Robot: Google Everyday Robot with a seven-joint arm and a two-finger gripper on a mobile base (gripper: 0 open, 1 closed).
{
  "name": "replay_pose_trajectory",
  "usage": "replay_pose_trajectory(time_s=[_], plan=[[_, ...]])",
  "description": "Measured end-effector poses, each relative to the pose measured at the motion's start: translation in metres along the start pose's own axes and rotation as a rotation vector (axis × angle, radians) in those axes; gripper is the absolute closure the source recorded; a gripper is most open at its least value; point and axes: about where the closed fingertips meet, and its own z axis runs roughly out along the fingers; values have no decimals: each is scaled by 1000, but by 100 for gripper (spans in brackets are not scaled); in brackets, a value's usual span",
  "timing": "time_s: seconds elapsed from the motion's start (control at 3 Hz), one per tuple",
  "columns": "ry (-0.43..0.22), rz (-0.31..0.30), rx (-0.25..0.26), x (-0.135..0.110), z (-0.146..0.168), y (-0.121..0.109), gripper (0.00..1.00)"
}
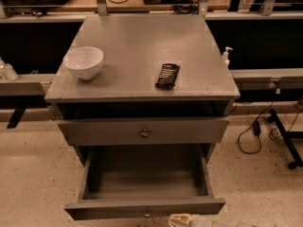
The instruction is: Close middle drawer
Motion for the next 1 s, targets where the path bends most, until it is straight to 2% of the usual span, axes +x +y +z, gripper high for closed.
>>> replay_pose_trajectory(time_s=[0.33, 0.67, 1.0], plan=[[-40, 19, 36, -4, 22, -30, 100], [-66, 36, 47, -5, 32, -41, 100], [-101, 37, 59, -6, 43, -64, 100]])
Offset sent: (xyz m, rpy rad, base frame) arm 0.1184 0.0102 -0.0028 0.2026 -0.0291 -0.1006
